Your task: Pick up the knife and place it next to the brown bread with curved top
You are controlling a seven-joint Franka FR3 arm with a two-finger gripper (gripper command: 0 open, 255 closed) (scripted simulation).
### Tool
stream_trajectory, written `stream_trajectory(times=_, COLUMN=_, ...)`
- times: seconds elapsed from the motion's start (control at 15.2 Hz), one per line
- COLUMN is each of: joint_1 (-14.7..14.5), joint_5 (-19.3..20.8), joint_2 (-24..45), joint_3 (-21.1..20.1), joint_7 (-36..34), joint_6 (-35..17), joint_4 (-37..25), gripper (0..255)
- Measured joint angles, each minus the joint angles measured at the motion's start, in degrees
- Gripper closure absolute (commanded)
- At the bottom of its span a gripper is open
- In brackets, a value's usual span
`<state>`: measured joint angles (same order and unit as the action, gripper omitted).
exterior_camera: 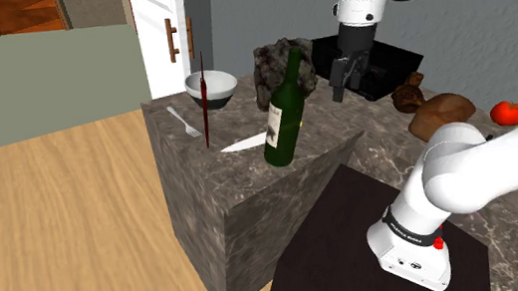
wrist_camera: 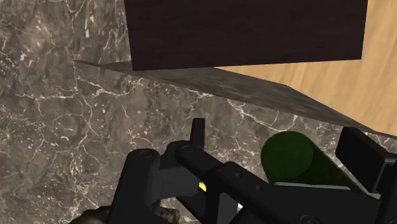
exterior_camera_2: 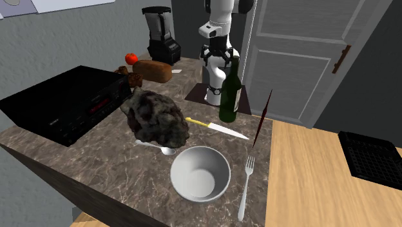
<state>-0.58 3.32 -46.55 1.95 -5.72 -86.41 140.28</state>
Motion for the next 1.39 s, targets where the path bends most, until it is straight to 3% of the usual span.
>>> stream_trajectory(times=0.26, joint_1=-1.7, joint_5=2.9, joint_2=5.2, joint_3=0.7, joint_7=5.5, joint_6=-2.8, joint_4=-0.9, gripper=0)
stream_trajectory(times=0.86, joint_1=-7.7, joint_5=14.2, joint_2=25.5, joint_3=1.0, joint_7=26.2, joint_6=-14.7, joint_4=-4.9, gripper=0)
stream_trajectory(times=1.39, joint_1=-11.4, joint_5=25.3, joint_2=41.1, joint_3=-1.4, joint_7=40.0, joint_6=-25.3, joint_4=-7.6, gripper=0)
